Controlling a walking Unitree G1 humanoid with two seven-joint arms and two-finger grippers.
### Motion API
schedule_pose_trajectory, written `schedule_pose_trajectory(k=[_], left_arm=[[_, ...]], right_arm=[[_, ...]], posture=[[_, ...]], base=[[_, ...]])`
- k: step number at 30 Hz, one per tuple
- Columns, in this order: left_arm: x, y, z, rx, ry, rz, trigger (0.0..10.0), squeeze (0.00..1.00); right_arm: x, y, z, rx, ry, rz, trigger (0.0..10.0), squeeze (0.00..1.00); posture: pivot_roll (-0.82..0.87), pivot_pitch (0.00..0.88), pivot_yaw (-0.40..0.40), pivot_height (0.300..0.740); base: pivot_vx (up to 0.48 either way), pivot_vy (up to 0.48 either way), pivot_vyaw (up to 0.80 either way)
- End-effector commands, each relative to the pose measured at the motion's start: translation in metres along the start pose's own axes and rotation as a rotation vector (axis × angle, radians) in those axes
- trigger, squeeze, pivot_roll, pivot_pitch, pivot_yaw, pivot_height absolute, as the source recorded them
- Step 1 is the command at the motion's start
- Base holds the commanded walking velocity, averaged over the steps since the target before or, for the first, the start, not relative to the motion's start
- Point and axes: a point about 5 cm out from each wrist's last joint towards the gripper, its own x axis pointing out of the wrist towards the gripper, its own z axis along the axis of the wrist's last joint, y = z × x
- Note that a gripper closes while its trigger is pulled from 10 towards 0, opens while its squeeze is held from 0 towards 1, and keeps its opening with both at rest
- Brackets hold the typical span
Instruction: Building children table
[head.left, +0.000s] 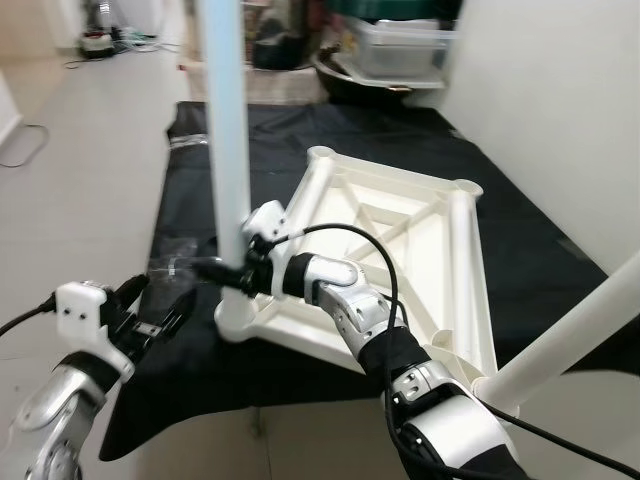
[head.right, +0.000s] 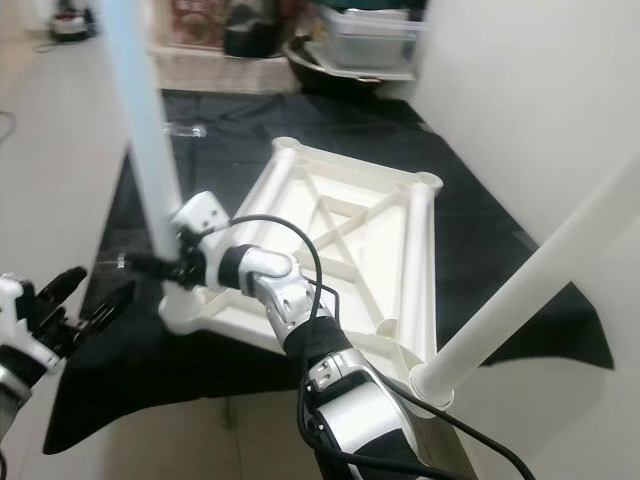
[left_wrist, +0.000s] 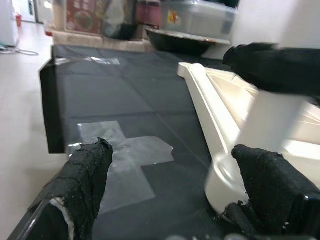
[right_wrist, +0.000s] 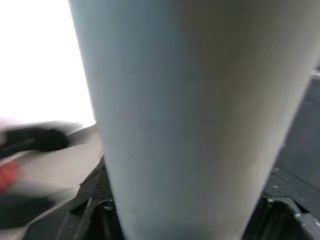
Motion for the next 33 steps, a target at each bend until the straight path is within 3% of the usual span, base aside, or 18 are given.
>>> schedule_pose_trajectory(k=[1, 2, 4, 5, 6, 8, 9, 12, 14, 15, 16, 17, 20, 21, 22, 27, 31, 33], left_arm=[[0.0, -0.003, 0.002, -0.001, -0.006, -0.017, 10.0, 0.0], [0.0, -0.003, 0.002, -0.001, -0.006, -0.017, 10.0, 0.0], [-0.001, -0.003, 0.002, -0.003, -0.008, -0.019, 10.0, 0.0], [-0.002, -0.003, 0.002, -0.003, -0.009, -0.019, 10.0, 0.0], [-0.002, -0.003, 0.002, -0.003, -0.009, -0.019, 10.0, 0.0], [-0.002, -0.004, 0.002, -0.004, -0.01, -0.017, 10.0, 0.0], [-0.002, -0.004, 0.002, -0.004, -0.01, -0.017, 10.0, 0.0], [-0.003, -0.002, 0.002, -0.003, -0.008, -0.017, 10.0, 0.0], [-0.003, -0.002, 0.003, -0.003, -0.007, -0.018, 10.0, 0.0], [-0.003, -0.001, 0.003, -0.002, -0.006, -0.019, 10.0, 0.0], [-0.002, 0.0, 0.003, -0.002, -0.005, -0.02, 10.0, 0.0], [-0.002, 0.0, 0.002, -0.001, -0.005, -0.02, 10.0, 0.0], [-0.002, 0.0, 0.003, -0.001, -0.004, -0.02, 10.0, 0.0], [-0.002, 0.001, 0.002, 0.001, -0.004, -0.017, 10.0, 0.0], [-0.001, 0.001, 0.002, 0.002, -0.004, -0.013, 10.0, 0.0], [-0.002, 0.001, 0.002, 0.003, -0.005, -0.006, 10.0, 0.0], [-0.002, 0.0, 0.003, 0.002, -0.01, -0.004, 10.0, 0.0], [-0.003, -0.001, 0.003, 0.003, -0.011, -0.004, 10.0, 0.0]], right_arm=[[-0.018, -0.038, -0.003, 0.077, 0.017, -0.321, 0.0, 0.0], [-0.021, -0.045, -0.004, 0.082, 0.031, -0.396, 0.0, 0.0], [-0.071, -0.093, -0.027, 0.134, 0.109, -0.881, 0.0, 0.0], [-0.093, -0.106, -0.037, 0.134, 0.134, -1.027, 0.0, 0.0], [-0.093, -0.106, -0.037, 0.134, 0.134, -1.027, 0.0, 0.0], [-0.122, -0.12, -0.051, 0.125, 0.18, -1.182, 0.0, 0.0], [-0.122, -0.12, -0.051, 0.125, 0.18, -1.182, 0.0, 0.0], [-0.172, -0.139, -0.063, 0.066, 0.258, -1.406, 0.0, 0.0], [-0.176, -0.14, -0.061, 0.051, 0.264, -1.43, 0.0, 0.0], [-0.172, -0.139, -0.06, 0.076, 0.266, -1.414, 7.9, 0.0], [-0.169, -0.137, -0.059, 0.098, 0.268, -1.41, 7.9, 0.0], [-0.162, -0.135, -0.058, 0.12, 0.269, -1.381, 10.0, 0.0], [-0.157, -0.132, -0.057, 0.139, 0.261, -1.373, 10.0, 0.0], [-0.148, -0.128, -0.051, 0.138, 0.216, -1.346, 10.0, 0.69], [-0.139, -0.127, -0.042, 0.137, 0.164, -1.296, 10.0, 1.0], [-0.128, -0.132, -0.02, 0.141, 0.066, -1.238, 10.0, 1.0], [-0.138, -0.141, 0.008, 0.113, -0.043, -1.28, 10.0, 1.0], [-0.142, -0.14, 0.011, 0.105, -0.059, -1.293, 10.0, 1.0]], posture=[[0.12, 0.0, -0.124, 0.74], [0.12, 0.0, -0.124, 0.74], [0.1, 0.0, -0.116, 0.74], [0.1, 0.0, -0.115, 0.74], [0.1, 0.0, -0.115, 0.74], [0.09, 0.0, -0.109, 0.74], [0.09, 0.0, -0.109, 0.74], [0.07, 0.0, -0.097, 0.74], [0.07, 0.0, -0.097, 0.74], [0.07, 0.0, -0.094, 0.74], [0.07, 0.0, -0.094, 0.74], [0.07, 0.0, -0.095, 0.74], [0.07, 0.0, -0.095, 0.74], [0.09, 0.0, -0.107, 0.74], [0.1, 0.0, -0.111, 0.74], [0.1, 0.0, -0.116, 0.74], [0.09, 0.0, -0.116, 0.74], [0.09, 0.0, -0.116, 0.74]], base=[[0.0, 0.0, 0.0], [0.0, 0.0, 0.0], [0.0, 0.0, 0.0], [0.0, 0.0, 0.0], [0.0, 0.0, 0.0], [0.0, 0.0, 0.0], [0.0, 0.0, 0.0], [0.0, 0.0, 0.0], [0.0, 0.0, 0.0], [0.0, 0.0, 0.0], [0.0, 0.0, 0.0], [0.0, 0.0, 0.0], [0.0, 0.0, 0.0], [0.0, 0.0, 0.0], [0.0, 0.0, 0.0], [0.0, 0.0, 0.0], [0.0, 0.0, 0.0], [0.0, 0.0, 0.0]])
